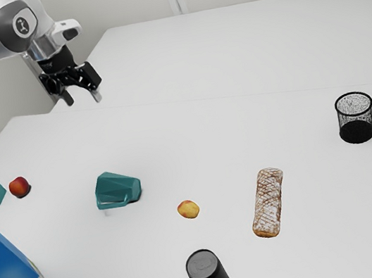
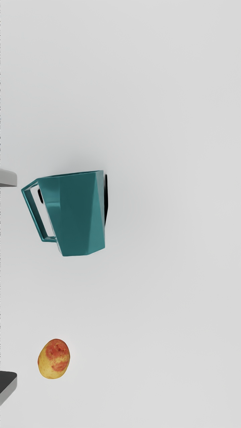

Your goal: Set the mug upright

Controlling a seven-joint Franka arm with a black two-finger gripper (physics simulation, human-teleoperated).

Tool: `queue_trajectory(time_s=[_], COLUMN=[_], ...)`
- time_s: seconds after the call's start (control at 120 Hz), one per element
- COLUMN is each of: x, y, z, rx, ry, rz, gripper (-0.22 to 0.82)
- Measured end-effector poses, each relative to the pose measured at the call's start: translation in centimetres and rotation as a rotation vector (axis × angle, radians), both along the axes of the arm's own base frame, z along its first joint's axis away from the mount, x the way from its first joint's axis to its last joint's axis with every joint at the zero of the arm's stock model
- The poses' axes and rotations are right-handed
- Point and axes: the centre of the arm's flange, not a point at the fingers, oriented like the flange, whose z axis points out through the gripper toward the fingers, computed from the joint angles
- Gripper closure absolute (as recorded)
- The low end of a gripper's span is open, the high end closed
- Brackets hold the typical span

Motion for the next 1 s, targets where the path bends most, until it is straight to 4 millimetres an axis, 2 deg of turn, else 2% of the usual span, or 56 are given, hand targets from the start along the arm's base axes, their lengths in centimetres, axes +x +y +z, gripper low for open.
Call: queue_trajectory(time_s=[0.133, 0.325, 0.367, 0.433, 0.525, 0.642, 0.833, 1.0], x=[-0.2, -0.9, -1.3, -2.0, -3.5, -4.4, -4.1, -4.9], y=[-0.1, 0.4, 1.3, 4.3, 8.9, 12.6, 14.4, 15.4], z=[-0.2, -2.3, -2.1, -2.6, -5.1, -9.5, -17.1, -21.5], rx=[-0.002, -0.023, -0.051, -0.131, -0.280, -0.468, -0.668, -0.732], ry=[0.011, 0.058, 0.054, 0.059, 0.075, 0.088, 0.095, 0.084], rz=[0.000, 0.016, 0.041, 0.106, 0.195, 0.256, 0.254, 0.237], gripper=[0.00, 0.00, 0.00, 0.00, 0.00, 0.00, 0.00, 0.00])
